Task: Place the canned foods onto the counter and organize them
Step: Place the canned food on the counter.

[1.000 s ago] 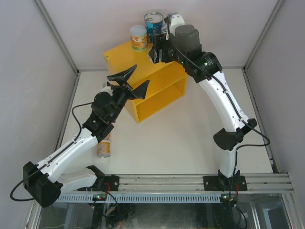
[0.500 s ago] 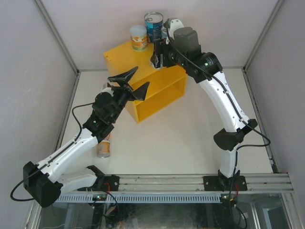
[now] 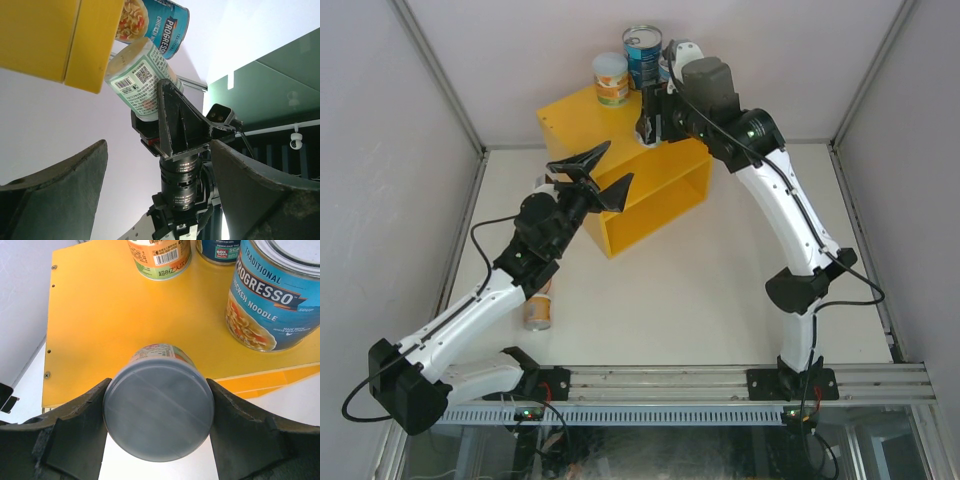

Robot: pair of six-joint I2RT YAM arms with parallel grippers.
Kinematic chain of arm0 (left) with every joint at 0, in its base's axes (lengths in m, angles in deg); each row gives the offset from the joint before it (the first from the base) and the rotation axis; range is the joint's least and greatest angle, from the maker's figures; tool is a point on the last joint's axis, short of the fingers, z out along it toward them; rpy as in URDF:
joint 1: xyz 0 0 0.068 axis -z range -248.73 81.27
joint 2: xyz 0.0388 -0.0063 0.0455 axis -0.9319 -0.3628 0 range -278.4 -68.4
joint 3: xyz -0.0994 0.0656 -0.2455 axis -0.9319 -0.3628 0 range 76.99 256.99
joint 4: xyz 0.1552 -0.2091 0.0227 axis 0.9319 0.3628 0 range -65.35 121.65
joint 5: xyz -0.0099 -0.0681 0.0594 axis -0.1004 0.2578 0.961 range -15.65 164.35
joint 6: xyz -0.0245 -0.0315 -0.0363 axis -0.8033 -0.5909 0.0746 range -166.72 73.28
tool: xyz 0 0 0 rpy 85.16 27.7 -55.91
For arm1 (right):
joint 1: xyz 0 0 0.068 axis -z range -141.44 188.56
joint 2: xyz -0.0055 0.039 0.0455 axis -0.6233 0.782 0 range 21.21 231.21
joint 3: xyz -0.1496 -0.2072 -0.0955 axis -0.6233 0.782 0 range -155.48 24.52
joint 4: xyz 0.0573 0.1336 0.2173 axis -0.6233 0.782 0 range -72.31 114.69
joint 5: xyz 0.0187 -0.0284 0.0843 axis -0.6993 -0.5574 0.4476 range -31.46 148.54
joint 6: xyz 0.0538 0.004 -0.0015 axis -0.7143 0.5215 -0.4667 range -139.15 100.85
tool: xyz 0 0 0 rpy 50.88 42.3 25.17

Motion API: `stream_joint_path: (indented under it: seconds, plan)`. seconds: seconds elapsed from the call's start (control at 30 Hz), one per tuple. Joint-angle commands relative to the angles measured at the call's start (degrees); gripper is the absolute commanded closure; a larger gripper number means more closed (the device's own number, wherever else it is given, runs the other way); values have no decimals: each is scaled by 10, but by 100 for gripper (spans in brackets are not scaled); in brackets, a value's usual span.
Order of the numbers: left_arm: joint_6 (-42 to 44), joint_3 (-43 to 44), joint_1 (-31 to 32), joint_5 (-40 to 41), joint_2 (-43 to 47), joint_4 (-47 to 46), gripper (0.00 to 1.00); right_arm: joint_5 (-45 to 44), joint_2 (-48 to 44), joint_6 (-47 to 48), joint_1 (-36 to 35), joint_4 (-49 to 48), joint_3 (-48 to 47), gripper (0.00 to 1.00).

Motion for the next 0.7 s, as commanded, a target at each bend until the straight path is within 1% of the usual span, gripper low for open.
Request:
stream_joint_path:
  seconds: [0.0, 0.3, 0.67]
  plan:
    - [8, 7, -5, -9, 3, -21, 14, -8, 4, -13, -3, -36, -39, 75]
    - [-5, 6, -10, -25, -15, -46, 14, -10, 23, -13, 1, -40, -46, 73]
    - [-17, 7, -20, -40, -31, -71, 14, -12, 43, -12, 6, -51, -55, 66]
